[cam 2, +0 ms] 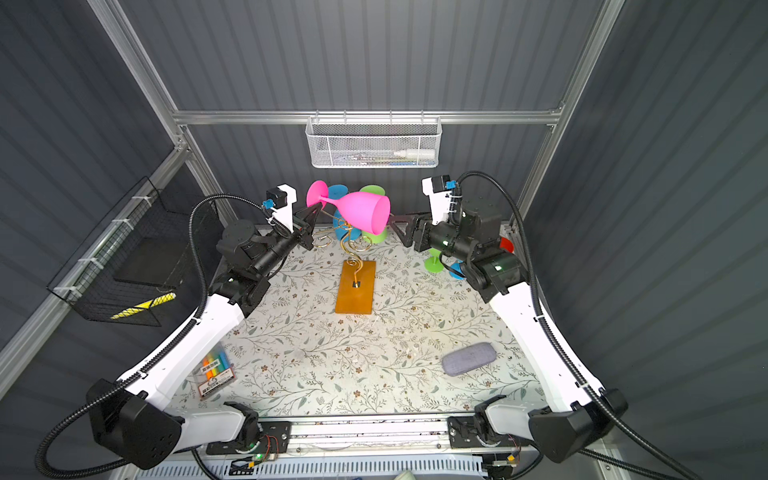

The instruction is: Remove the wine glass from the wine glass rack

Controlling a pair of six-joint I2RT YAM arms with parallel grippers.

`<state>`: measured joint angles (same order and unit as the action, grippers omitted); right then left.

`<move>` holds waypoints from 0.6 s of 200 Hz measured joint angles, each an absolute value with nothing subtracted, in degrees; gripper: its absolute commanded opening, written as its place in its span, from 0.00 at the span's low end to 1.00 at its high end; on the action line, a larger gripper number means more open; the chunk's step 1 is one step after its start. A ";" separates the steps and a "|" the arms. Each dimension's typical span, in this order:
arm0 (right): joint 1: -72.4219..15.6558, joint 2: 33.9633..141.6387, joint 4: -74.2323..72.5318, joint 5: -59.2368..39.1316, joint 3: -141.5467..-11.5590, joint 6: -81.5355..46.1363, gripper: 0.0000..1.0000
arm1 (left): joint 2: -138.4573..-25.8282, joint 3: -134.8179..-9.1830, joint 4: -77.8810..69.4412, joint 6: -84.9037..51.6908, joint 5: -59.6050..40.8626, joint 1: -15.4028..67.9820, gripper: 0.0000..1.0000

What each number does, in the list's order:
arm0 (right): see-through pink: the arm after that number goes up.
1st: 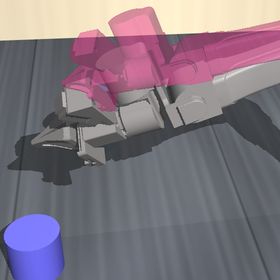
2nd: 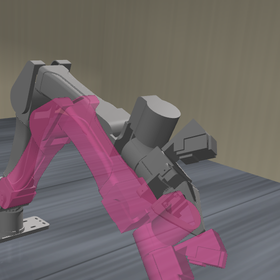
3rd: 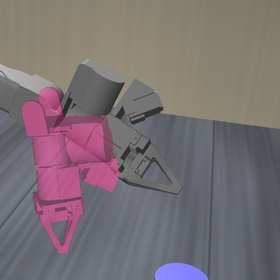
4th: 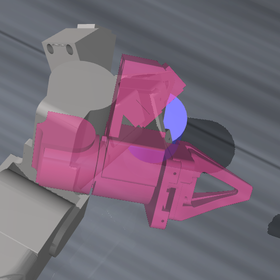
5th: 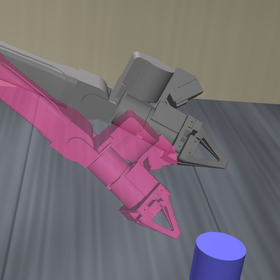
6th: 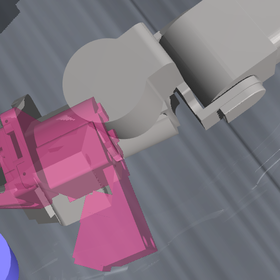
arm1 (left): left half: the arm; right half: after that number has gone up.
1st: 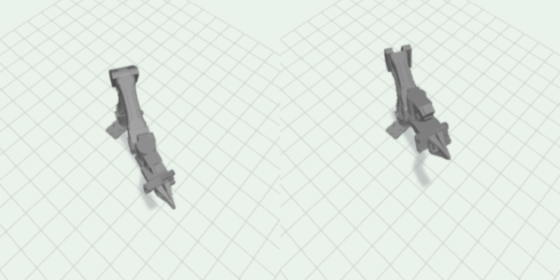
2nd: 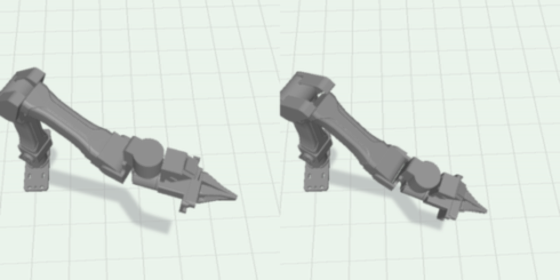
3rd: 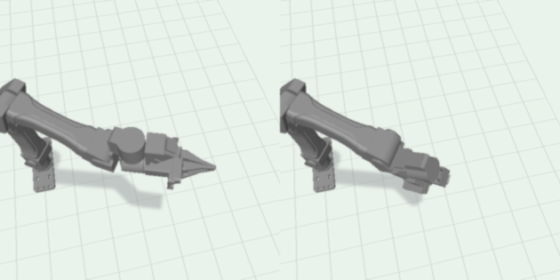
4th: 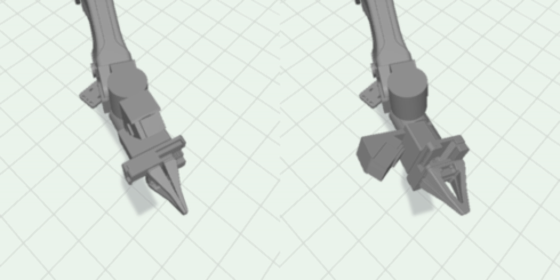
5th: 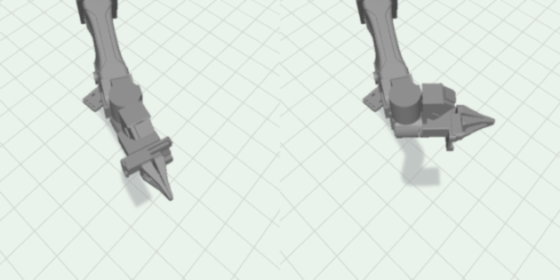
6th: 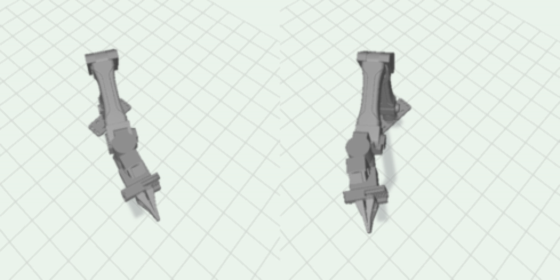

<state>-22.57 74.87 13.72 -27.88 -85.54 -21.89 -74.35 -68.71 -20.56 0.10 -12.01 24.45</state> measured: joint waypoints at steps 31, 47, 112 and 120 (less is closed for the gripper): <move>-23.29 78.46 12.51 -28.05 -87.79 -23.03 0.51 | -74.35 -68.71 -20.56 -0.32 -12.93 24.45 0.00; -23.66 79.88 12.05 -28.34 -88.97 -23.66 0.42 | -74.35 -68.71 -20.56 -0.36 -13.19 24.45 0.00; -24.64 81.52 11.07 -30.61 -91.31 -24.23 0.00 | -74.37 -68.07 -20.58 -0.95 -13.26 24.45 0.00; -24.67 81.54 11.05 -30.85 -91.37 -24.67 0.00 | -74.39 -68.07 -20.58 -1.15 -13.26 24.40 0.00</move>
